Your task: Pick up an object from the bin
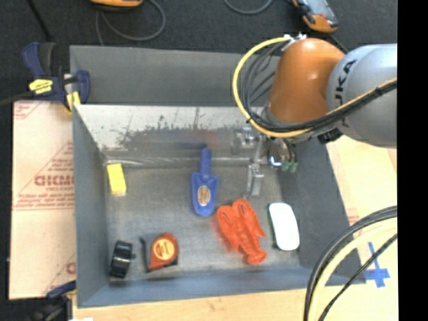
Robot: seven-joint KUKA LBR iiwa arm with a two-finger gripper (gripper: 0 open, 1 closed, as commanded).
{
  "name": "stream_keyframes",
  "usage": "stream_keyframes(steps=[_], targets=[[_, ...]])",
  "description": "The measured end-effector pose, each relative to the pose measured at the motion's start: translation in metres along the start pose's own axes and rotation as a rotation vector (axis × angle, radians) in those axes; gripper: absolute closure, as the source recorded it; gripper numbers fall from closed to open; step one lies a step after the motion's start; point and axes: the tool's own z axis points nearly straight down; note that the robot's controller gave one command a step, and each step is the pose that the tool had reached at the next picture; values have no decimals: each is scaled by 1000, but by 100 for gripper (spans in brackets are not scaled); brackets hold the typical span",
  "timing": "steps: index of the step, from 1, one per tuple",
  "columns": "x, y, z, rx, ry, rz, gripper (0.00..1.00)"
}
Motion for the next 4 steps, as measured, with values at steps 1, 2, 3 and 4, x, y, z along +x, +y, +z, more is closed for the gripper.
stream_keyframes(steps=[1,2,3,4], targets=[[-1,0,-5,1,-8,0,0],[13,10,44,2,-12,-71,0],[36,17,79,-2,-6,-7,0],[51,1,102,2,-6,-586,100]])
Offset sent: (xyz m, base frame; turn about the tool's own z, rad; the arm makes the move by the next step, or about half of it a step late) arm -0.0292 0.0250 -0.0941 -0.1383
